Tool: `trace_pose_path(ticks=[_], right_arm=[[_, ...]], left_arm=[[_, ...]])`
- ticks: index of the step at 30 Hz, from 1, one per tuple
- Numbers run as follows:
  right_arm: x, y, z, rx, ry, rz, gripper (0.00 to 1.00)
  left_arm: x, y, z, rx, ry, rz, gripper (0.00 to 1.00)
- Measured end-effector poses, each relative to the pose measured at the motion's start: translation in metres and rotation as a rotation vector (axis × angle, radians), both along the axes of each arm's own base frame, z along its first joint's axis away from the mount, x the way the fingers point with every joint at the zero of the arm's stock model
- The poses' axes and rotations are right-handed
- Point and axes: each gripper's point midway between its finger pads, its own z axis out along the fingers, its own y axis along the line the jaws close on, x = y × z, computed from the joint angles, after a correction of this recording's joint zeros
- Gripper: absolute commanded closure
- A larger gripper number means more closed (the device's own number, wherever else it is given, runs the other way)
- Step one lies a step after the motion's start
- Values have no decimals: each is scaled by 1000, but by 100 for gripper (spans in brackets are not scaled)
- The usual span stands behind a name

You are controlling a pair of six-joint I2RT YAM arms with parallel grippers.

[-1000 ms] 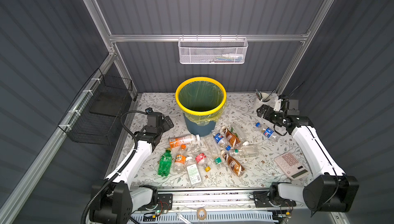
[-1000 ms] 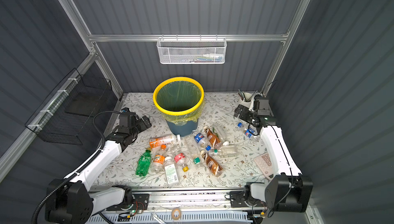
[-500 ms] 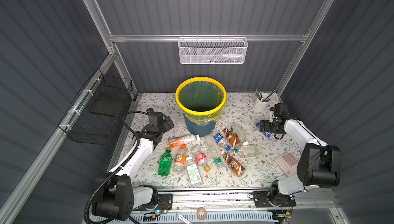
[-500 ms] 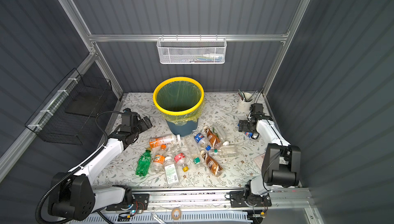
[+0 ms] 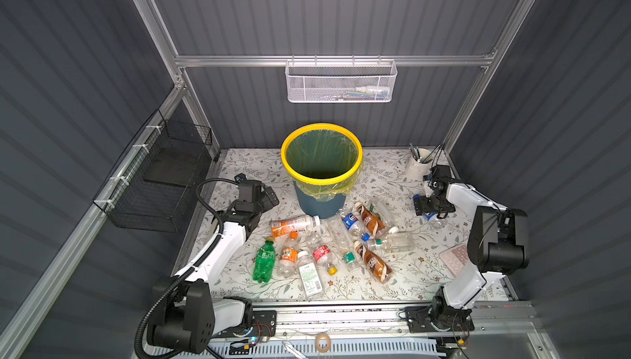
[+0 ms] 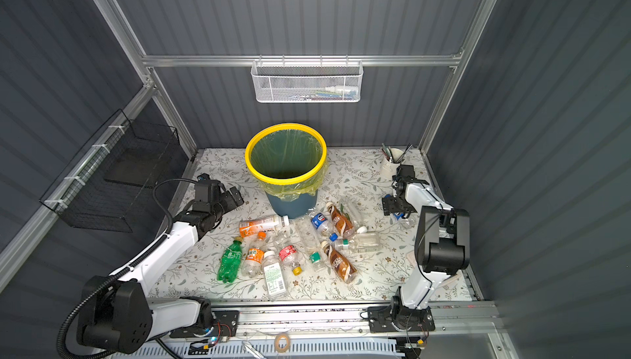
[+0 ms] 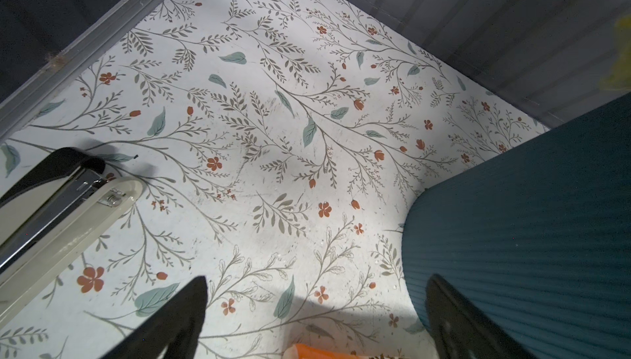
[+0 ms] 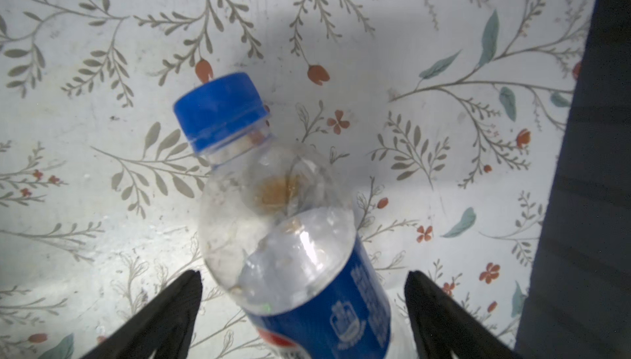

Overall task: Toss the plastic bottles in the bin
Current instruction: 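Lower the right gripper and grasp the blue-capped Pepsi bottle near the pen cup, then lift the Pepsi bottle over the yellow-rimmed bin and open the right gripper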

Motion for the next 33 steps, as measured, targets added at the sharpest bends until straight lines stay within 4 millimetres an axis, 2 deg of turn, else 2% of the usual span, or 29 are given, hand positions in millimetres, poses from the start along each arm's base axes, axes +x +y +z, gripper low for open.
trace_pose_path(ticks=[4, 8, 14, 17, 20, 25, 29, 31, 33], right_arm=[[3, 2, -6, 7, 27, 4, 20], [0, 4, -14, 23, 60, -5, 34], [1, 12, -9, 73, 42, -10, 40], [4, 20, 6, 124, -8, -22, 41], [8, 28, 31, 197, -89, -42, 41], [14, 38, 91, 370, -279, -98, 44], [21, 45, 149, 525, -418, -145, 45], [29, 55, 183, 598, -485, -136, 43], [39, 74, 223, 657, -554, -91, 42]], left_arm=[[0, 2, 0, 7, -1, 8, 1], [-1, 5, -2, 17, 4, 20, 0], [-3, 8, -4, 28, 6, 37, 1], [-4, 10, -2, 26, 1, 47, 1], [-5, 12, -1, 26, -5, 62, 1], [-10, 17, 0, 24, -13, 95, 0], [-14, 21, -1, 27, -18, 111, 0], [-16, 21, -2, 25, -16, 114, 1], [-16, 21, -4, 26, -11, 113, 1]])
